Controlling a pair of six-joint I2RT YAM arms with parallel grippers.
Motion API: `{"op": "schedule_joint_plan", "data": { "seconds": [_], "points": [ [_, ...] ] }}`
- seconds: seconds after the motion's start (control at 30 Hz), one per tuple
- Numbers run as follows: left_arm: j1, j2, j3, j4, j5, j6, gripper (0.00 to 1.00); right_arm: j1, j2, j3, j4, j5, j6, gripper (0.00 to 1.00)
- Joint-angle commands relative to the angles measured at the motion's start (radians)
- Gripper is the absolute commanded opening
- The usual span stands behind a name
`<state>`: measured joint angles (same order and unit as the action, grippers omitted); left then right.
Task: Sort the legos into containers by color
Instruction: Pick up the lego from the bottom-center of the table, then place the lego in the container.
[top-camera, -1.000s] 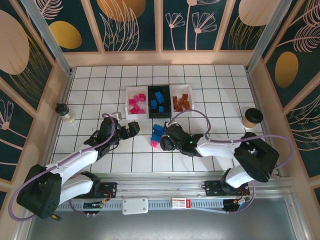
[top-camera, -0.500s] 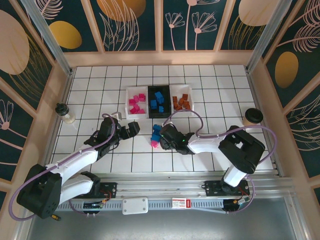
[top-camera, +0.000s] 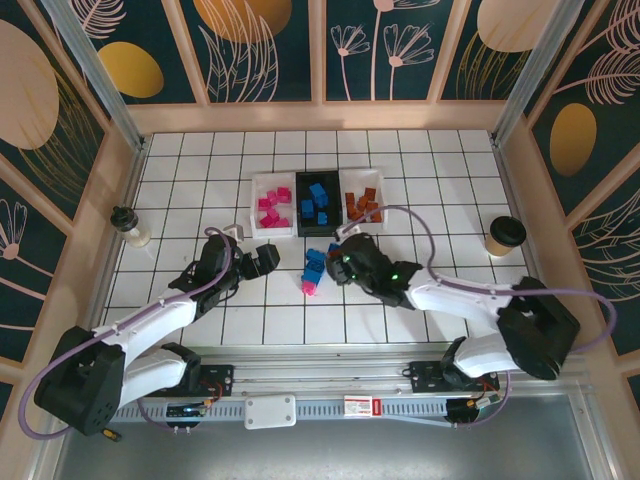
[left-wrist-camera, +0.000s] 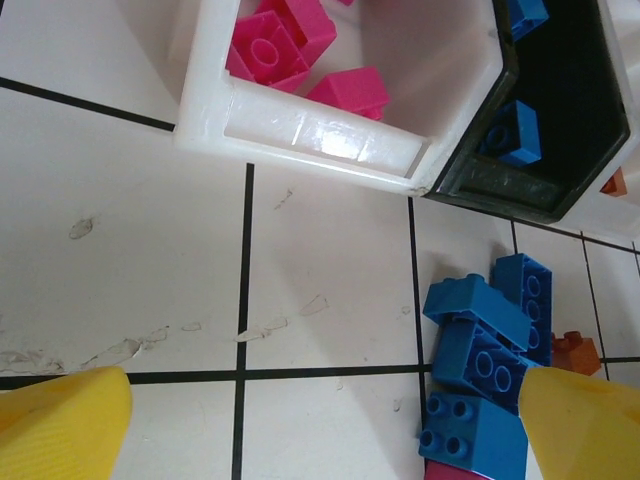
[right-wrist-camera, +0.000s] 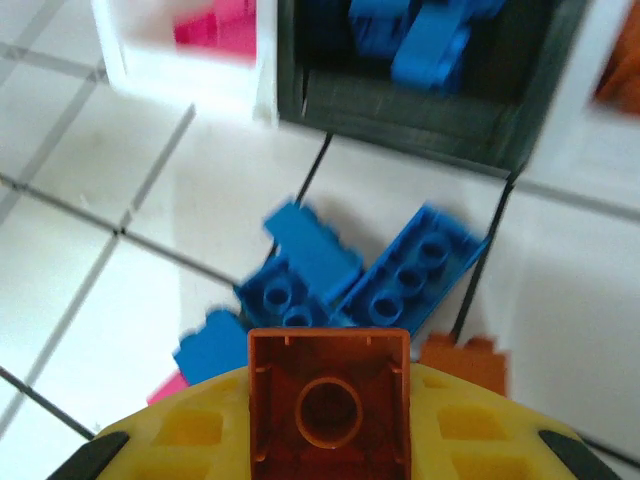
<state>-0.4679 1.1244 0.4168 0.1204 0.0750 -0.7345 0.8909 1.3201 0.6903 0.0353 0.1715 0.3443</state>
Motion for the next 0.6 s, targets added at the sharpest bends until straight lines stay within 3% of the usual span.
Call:
{"op": "schedule_joint_plan", "data": {
  "seconds": [0.0, 0.1, 0.3, 0.47, 0.57],
  "points": [
    [-0.005, 0.017, -0.001, 0.021, 0.025, 0.009, 0.99, -0.12, -0.057, 0.047, -0.025, -0.044, -0.036, 0.16],
    [-0.005, 0.025, 0.005, 0.025, 0.03, 0.008, 0.99, -0.236, -0.022, 0.117, 0.001, -0.081, -0.055, 0.16],
    [-0.005, 0.018, 0.013, 0.014, 0.031, 0.007, 0.99, -0.39, 0.212, 0.284, 0.019, -0.12, -0.07, 0.16],
    [-0.005, 0.014, 0.017, 0.001, 0.028, 0.015, 0.99, -0.417, 0.376, 0.413, 0.012, -0.088, -0.093, 0.2],
    [-0.005, 0.011, 0.018, 0.0, 0.026, 0.016, 0.99, -0.419, 0.431, 0.463, 0.014, -0.079, -0.093, 0.32]
  ]
}}
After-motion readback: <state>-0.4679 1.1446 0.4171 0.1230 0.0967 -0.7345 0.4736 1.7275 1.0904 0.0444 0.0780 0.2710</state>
